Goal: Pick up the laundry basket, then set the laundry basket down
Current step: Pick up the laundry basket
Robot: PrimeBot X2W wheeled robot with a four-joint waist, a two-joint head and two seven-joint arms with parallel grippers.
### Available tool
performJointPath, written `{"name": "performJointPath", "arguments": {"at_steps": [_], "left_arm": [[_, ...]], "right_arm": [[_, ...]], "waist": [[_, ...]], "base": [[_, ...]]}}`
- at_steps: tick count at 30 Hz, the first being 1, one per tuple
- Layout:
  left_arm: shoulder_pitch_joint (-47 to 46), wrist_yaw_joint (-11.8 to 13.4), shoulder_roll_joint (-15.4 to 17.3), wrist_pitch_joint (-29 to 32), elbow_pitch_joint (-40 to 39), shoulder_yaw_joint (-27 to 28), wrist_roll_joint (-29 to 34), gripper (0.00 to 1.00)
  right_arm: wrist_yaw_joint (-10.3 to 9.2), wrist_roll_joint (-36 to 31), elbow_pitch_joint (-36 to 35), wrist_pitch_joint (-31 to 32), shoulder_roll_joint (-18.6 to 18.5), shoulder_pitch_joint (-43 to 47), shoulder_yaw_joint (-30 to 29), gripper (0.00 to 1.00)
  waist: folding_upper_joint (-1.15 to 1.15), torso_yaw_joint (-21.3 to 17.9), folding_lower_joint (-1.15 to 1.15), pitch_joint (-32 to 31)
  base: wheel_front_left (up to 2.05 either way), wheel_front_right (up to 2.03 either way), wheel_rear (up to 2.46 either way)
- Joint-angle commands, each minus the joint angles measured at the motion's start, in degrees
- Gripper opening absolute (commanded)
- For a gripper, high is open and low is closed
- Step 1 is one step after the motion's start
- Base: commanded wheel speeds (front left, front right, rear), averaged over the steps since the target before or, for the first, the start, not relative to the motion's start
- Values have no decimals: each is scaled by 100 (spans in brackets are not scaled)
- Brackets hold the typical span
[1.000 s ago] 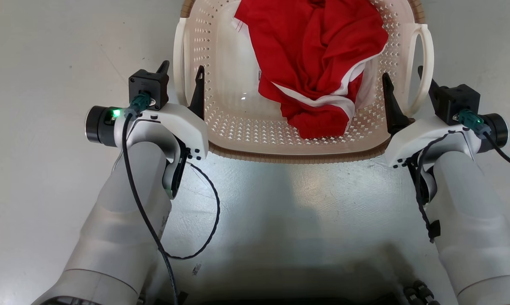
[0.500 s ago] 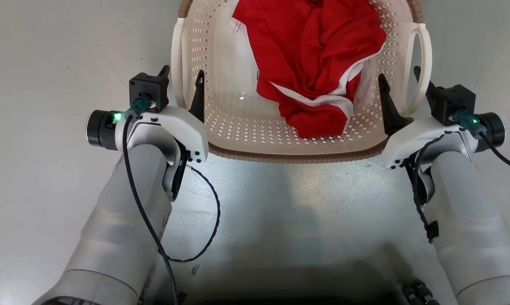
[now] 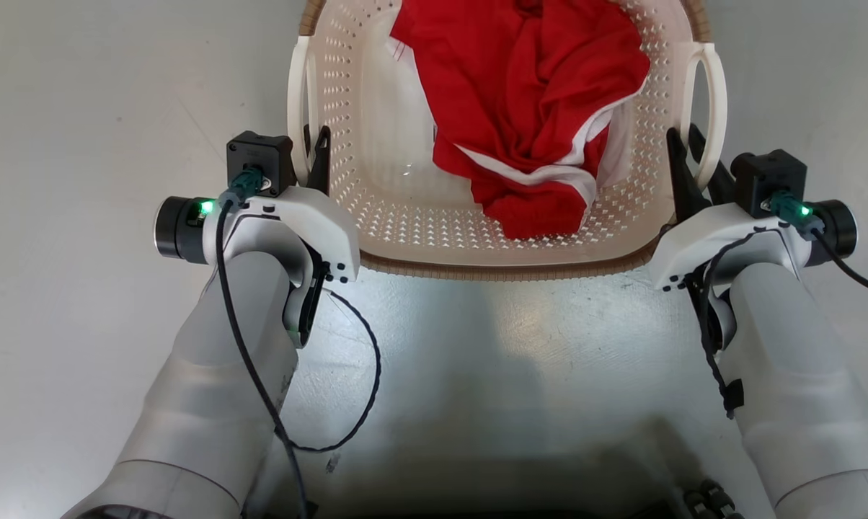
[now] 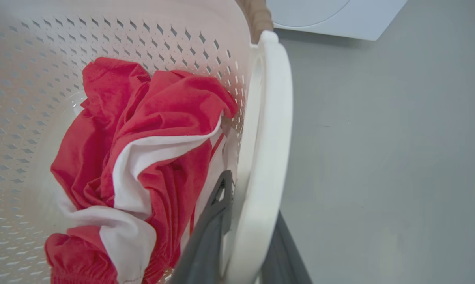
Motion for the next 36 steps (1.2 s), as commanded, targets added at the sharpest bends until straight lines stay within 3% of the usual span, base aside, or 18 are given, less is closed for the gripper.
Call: {"name": "performJointPath", "arguments": {"at_steps": [1, 18, 27, 36], "left_arm": [[106, -8, 138, -37, -80, 39, -28, 0], [632, 101, 138, -37, 154, -423, -563, 0], [1388, 133, 138, -37, 366, -776, -860, 0], [2294, 83, 138, -37, 545, -1364, -1238, 0]], "right_arm": [[44, -5, -10, -71, 56, 170, 195, 0], [44, 339, 386, 402, 56, 485, 865, 0], [44, 1091, 492, 763, 56, 1172, 1718, 0], [44, 1563, 541, 959, 56, 1939, 2144, 0]], "waist": [[0, 4, 0, -73], [0, -29, 0, -1064], [0, -86, 0, -2337], [0, -218, 0, -3628]], "base": [[0, 0, 0], [0, 0, 0], [0, 0, 0], [0, 0, 0]]}}
